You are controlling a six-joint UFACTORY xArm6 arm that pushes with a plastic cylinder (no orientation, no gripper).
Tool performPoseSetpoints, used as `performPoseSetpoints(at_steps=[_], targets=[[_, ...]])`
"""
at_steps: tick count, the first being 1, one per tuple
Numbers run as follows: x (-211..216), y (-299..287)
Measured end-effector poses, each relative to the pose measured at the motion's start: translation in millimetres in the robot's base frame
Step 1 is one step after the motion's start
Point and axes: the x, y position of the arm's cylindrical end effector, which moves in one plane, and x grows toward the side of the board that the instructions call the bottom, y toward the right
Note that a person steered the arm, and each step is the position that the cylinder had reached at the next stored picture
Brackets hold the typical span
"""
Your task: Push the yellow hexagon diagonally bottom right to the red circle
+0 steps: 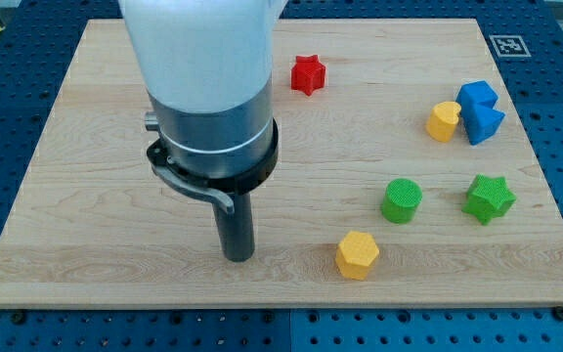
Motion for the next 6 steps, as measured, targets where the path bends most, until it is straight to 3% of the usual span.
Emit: performPoseSetpoints(at_steps=[1,2,4,6], targets=[[35.5,0.3],[35.5,0.6],[35.3,75.8],[34.9,90.6]])
